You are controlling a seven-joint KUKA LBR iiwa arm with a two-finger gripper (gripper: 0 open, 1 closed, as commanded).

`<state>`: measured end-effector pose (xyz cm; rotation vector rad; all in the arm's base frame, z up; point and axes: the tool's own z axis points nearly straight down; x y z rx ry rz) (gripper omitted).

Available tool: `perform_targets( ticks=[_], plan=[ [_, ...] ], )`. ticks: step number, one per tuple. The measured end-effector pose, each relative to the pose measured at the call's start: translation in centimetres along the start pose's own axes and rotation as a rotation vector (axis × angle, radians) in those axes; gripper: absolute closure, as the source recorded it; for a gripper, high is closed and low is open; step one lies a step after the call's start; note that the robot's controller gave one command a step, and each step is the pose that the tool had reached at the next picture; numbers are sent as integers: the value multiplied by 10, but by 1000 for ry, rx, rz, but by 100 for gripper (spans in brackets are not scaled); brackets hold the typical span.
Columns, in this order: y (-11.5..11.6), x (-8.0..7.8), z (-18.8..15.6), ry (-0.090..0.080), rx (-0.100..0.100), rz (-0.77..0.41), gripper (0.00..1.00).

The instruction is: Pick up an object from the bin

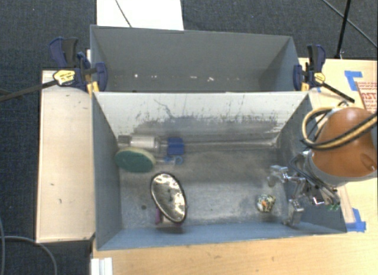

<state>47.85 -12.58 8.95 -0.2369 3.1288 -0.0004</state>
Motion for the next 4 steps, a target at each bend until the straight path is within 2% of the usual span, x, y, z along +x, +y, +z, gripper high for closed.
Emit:
perform_targets(
  ticks=[1, 2, 3, 4],
  plan=[
    [27, -12, 17, -8, 3, -353, 0],
    [28, -10, 18, -5, 1, -355, 100],
    [52, -53, -89, -9, 3, -391, 100],
    [52, -69, -161, -8, 3, -369, 100]
  ],
)
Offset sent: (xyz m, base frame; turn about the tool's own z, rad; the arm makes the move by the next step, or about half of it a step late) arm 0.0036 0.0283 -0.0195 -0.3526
